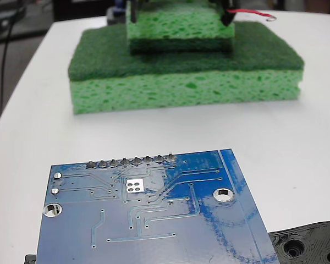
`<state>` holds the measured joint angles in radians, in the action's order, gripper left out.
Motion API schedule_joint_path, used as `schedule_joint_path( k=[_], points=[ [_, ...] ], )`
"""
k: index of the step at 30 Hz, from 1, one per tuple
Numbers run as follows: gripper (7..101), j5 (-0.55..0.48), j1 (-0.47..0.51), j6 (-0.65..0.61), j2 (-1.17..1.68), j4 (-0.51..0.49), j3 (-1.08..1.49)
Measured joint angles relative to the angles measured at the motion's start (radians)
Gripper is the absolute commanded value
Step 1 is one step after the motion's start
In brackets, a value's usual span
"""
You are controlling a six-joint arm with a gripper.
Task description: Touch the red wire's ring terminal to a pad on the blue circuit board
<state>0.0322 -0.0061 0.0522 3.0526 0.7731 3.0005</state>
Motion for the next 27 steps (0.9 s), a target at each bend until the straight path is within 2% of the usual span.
schedule_joint_path(
  k=[18, 27],
  points=[
    [100.3, 0.018, -0.008, 0.012, 0.000, 0.000, -0.003],
    [100.3, 0.044, 0.025, 0.064, -0.014, 0.032, -0.152]
  ],
)
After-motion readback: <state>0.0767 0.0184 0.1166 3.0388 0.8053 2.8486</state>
